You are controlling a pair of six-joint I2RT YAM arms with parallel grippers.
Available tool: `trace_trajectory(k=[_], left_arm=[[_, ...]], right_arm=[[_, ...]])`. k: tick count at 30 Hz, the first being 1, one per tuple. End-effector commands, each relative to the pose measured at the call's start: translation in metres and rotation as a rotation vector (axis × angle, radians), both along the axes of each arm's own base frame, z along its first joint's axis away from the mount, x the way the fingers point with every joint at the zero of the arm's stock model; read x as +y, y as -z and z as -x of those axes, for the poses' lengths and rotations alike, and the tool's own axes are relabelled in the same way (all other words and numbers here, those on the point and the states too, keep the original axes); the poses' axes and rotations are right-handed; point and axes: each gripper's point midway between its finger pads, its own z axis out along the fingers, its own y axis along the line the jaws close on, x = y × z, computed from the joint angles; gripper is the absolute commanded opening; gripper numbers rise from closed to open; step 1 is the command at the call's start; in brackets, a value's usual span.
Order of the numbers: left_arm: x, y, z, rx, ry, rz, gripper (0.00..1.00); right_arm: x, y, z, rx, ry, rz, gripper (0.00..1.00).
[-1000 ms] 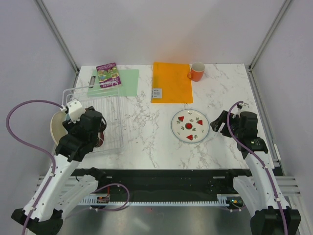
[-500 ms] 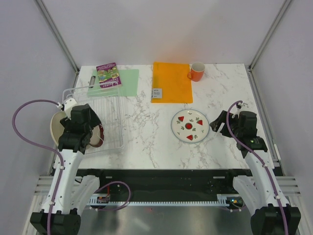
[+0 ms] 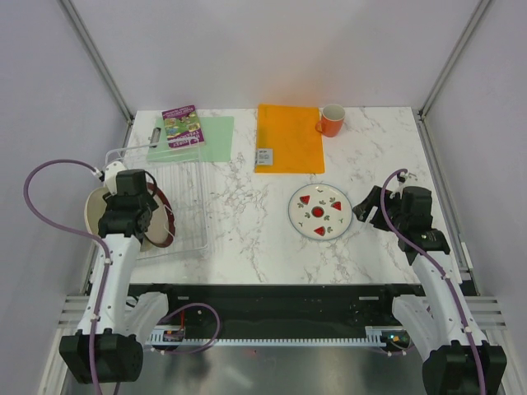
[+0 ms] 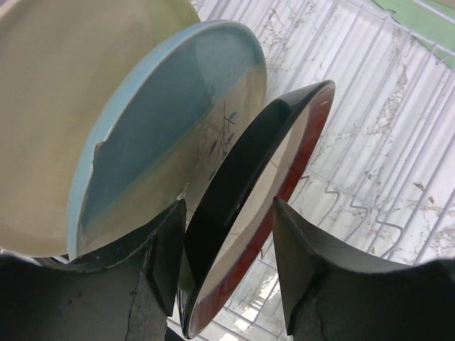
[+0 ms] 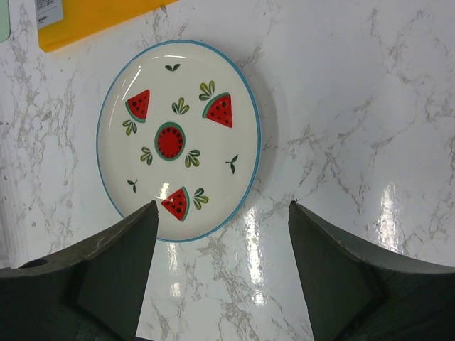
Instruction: Unload the plates from the dish rack
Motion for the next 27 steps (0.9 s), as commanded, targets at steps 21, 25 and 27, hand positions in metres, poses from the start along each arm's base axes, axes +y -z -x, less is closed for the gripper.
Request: trace_trajectory(k=[21,25,27], left_arm=[[0.015,-0.004,-0.011,0.121,0.013,-0.109,0.02],[0.021,-0.028,-0.015,0.116,0.052,-0.182,0.02],[0.021,-0.046,-0.017,0.092,0.085,-0.210,0.02]], right_arm=[[0.006,-0.008,-0.004,-0.039,-0.047,-0.004,0.82],[0.007,-0.008,-0.003,-0.039,-0.051,-0.006,0.82],[0.006,-0.008,-0.003,-0.038,-0.045,-0.005,0.82]])
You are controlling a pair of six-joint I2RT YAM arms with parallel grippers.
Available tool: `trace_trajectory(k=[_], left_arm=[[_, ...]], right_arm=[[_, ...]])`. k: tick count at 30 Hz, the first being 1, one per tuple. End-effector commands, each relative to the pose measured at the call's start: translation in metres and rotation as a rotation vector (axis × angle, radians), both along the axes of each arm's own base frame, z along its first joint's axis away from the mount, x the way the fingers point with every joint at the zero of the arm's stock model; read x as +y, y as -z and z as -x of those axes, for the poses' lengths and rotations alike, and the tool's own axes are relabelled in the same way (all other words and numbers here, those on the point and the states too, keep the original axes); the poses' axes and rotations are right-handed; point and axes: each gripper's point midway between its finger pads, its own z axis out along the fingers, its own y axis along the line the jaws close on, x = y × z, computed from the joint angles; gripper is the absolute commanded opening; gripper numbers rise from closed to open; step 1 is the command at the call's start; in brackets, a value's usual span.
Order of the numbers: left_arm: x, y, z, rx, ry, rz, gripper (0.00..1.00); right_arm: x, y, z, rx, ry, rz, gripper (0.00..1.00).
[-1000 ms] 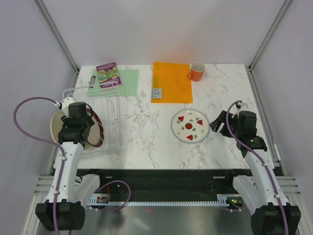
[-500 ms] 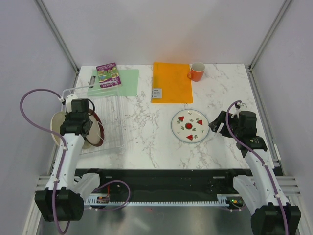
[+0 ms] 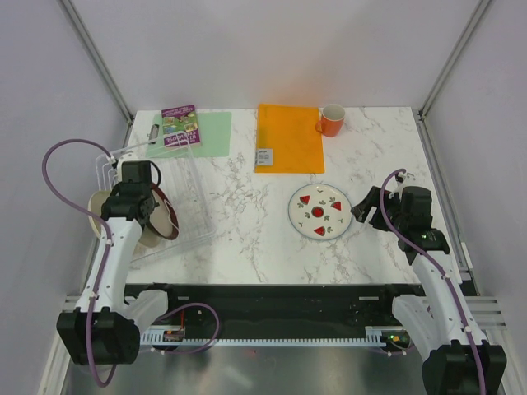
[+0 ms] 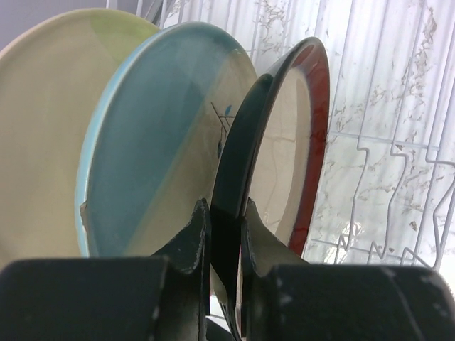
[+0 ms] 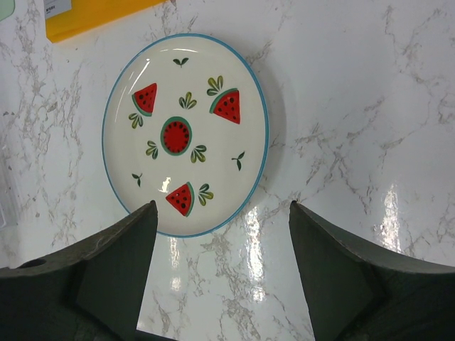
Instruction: Unload the plates from the dish rack
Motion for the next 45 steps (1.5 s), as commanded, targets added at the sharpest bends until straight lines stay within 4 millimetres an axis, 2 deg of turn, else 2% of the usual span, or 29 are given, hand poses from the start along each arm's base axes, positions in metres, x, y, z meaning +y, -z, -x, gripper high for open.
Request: trace_trajectory(k=[1,5,11,14,15,17,18,22,25,30,32,33,34,35,38,40,41,45], left_arm=[[0.016,-0.057,-0.009,-0.110,-0.003,-0.102,0.02],[-0.002,-0.078,-0.009,-0.194,0.062,-0.013,0.02],[-0.033,-0.129,-0.007,-0.338,0.189,0.102,0.02],[-0.054,-0.144,-0.006,-0.397,0.277,0.180,0.02],[-0.068,-0.148,-0.006,-0.410,0.336,0.229,0.02],[-0.081,-0.153,-0.007,-0.437,0.378,0.288,0.02],[-0.096,-0.155,-0.008,-0.445,0.445,0.341,0.02],[-0.130,-0.164,-0.014,-0.508,0.583,0.479,0.02],[-0.151,-0.157,-0.012,-0.514,0.653,0.591,0.02],[-0.184,-0.145,-0.017,-0.525,0.761,0.770,0.02],[-0.192,-0.139,-0.019,-0.529,0.787,0.806,0.02],[-0.201,-0.138,-0.017,-0.517,0.807,0.831,0.02],[-0.206,-0.134,-0.017,-0.511,0.815,0.842,0.02],[-0.210,-0.136,-0.019,-0.523,0.829,0.846,0.02],[-0.240,-0.133,-0.015,-0.499,0.895,0.888,0.02],[-0.251,-0.127,-0.019,-0.485,0.891,0.873,0.02],[-0.266,-0.125,-0.013,-0.465,0.928,0.881,0.02],[-0.294,-0.123,-0.011,-0.451,0.974,0.901,0.02]], right_arm=[[0.001,-0.007,-0.005,-0.039,-0.007,0.005,0.82],[0.001,-0.005,-0.005,-0.030,-0.007,0.005,0.82],[0.001,-0.004,-0.005,-0.025,-0.006,0.004,0.82],[0.002,-0.005,-0.006,-0.024,-0.013,0.000,0.82],[0.003,-0.006,-0.006,-0.025,-0.017,-0.002,0.82],[0.007,-0.012,-0.007,-0.043,-0.041,-0.016,0.82],[0.009,-0.015,-0.007,-0.051,-0.055,-0.020,0.82],[0.025,-0.038,-0.008,-0.108,-0.146,-0.065,0.82],[0.036,-0.054,-0.010,-0.152,-0.199,-0.108,0.82],[0.064,-0.086,-0.006,-0.235,-0.327,-0.252,0.85],[0.069,-0.093,-0.005,-0.253,-0.346,-0.282,0.85],[0.081,-0.097,-0.001,-0.260,-0.380,-0.305,0.86],[0.084,-0.100,-0.001,-0.268,-0.389,-0.315,0.86],[0.089,-0.101,0.000,-0.272,-0.401,-0.325,0.86],[0.115,-0.108,0.005,-0.293,-0.464,-0.365,0.86],[0.124,-0.105,0.003,-0.278,-0.458,-0.378,0.86],[0.135,-0.110,0.006,-0.297,-0.490,-0.387,0.86],[0.151,-0.105,0.004,-0.284,-0.501,-0.419,0.86]])
